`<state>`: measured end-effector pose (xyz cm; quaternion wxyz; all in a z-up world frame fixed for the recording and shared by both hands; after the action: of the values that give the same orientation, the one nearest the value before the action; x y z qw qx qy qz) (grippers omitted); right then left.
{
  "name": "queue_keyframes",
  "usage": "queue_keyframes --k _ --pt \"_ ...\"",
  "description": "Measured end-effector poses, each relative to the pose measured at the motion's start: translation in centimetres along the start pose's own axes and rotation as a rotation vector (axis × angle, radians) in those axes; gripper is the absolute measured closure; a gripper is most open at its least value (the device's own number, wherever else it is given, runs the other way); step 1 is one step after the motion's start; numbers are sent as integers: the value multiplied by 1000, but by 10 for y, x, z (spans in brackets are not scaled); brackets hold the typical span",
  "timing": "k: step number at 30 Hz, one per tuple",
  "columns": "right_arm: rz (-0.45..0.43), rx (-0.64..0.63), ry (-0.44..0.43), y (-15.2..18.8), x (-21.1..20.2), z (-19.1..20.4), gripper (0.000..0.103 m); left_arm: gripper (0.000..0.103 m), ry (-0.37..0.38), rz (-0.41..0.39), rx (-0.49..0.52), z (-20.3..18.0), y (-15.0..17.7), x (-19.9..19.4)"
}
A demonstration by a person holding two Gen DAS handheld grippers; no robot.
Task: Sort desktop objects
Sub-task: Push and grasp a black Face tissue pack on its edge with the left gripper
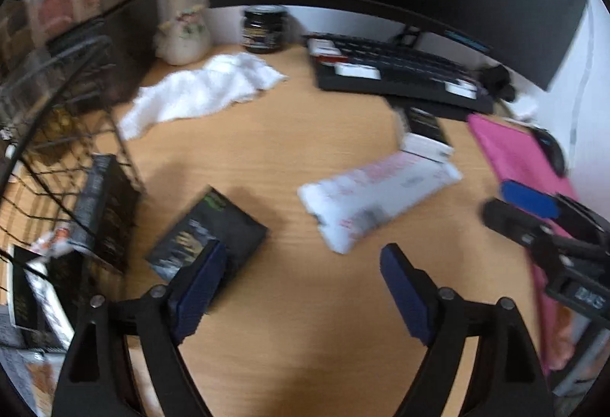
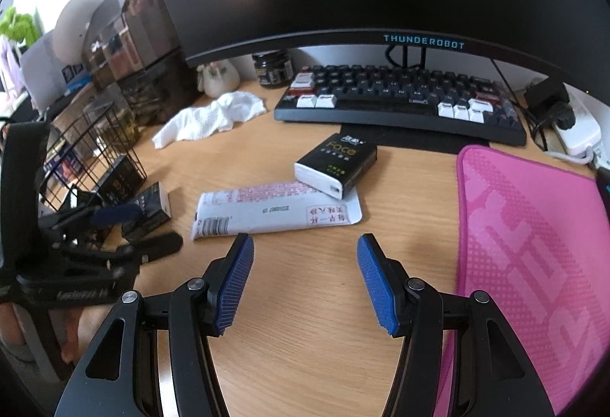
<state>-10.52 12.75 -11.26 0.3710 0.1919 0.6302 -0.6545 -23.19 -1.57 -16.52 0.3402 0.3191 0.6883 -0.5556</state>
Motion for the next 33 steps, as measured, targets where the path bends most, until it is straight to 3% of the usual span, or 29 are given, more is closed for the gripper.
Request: queue_keyframes --k 2,5,7,16,23,27,30,31,33 --pt "-5 5 -1 0 -2 -1 47 19 16 8 38 -9 2 -1" --pt "-15 11 -4 0 -5 -2 47 19 -76 -84 26 0 -10 -16" --pt "-19 14 -9 -1 -6 -2 47 19 -117 -102 28 8 -16 -18" --pt "-27 12 -39 0 -9 1 47 19 -194 -52 33 34 -17 16" --pt "-32 20 -42 -1 -10 -1 47 17 -51 -40 -9 21 -11 10" --pt "-35 28 -45 -1 -10 -2 47 17 32 -8 66 -12 1 8" --pt "-36 29 -43 0 -11 -2 47 17 100 -9 59 -23 3 -2" --pt "-39 30 -43 0 -11 -2 47 17 105 -20 50 -22 1 -7" --pt "-43 33 -42 0 -11 -2 47 17 46 -51 53 -13 -4 -13"
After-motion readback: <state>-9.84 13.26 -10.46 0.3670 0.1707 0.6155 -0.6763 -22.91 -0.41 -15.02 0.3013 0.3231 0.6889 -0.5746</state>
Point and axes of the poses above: each gripper's, at about its wrist camera, not at the fingertips, and x roughly the way its jaws point, z to its left, y to its underside, the point moved 9 cm from there along x, roughly the way its jaws point, and after that the axes turned 3 degrees about -x, right-handed, at the moved point
